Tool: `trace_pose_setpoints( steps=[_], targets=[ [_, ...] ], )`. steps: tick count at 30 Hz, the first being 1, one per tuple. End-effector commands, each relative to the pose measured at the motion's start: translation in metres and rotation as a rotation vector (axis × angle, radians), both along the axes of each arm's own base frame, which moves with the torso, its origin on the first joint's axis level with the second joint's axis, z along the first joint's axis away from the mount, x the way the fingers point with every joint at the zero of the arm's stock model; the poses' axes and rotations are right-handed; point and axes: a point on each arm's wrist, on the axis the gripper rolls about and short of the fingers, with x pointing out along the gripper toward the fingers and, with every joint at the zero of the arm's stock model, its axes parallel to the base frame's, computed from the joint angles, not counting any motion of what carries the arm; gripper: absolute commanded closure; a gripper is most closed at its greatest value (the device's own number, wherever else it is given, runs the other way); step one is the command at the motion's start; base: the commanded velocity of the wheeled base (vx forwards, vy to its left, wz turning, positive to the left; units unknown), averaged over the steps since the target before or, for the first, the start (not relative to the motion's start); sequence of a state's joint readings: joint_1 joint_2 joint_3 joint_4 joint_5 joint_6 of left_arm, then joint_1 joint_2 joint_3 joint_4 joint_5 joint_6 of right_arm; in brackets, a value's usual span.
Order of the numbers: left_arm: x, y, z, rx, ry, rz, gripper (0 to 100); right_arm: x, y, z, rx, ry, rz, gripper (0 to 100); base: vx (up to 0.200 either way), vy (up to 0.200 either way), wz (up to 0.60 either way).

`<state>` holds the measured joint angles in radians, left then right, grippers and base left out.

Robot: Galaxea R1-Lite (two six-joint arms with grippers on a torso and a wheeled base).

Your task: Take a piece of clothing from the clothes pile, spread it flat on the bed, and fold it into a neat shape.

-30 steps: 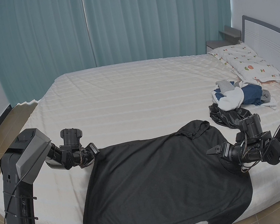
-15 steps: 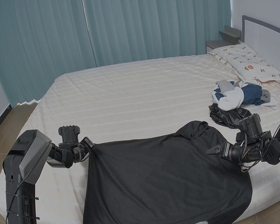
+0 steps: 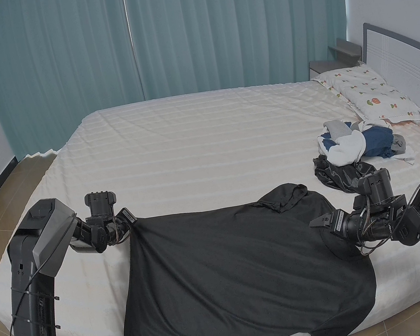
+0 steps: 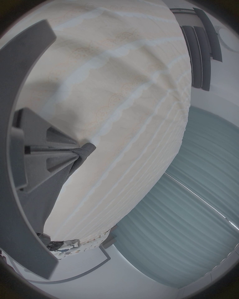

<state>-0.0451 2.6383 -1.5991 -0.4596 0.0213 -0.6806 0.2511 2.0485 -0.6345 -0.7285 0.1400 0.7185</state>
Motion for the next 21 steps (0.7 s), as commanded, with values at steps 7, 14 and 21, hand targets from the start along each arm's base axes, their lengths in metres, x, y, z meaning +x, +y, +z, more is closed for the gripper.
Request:
trace_pose_setpoints(
  steps=[7,14,21],
  targets=[
    [-0.001,0.001,0.013,-0.076,-0.020,0.050,0,0.019,0.003,0.008,0.111,-0.112,-0.074,0,0.000,0.000,0.00],
    [-0.029,0.008,0.080,-0.232,-0.077,0.110,0,0.050,0.010,0.010,0.103,-0.162,-0.104,0,0.000,0.000,0.00],
    [-0.070,0.007,0.079,-0.238,0.026,0.093,0,0.108,0.050,0.002,0.073,-0.143,-0.087,0,0.000,0.000,0.00]
  ],
)
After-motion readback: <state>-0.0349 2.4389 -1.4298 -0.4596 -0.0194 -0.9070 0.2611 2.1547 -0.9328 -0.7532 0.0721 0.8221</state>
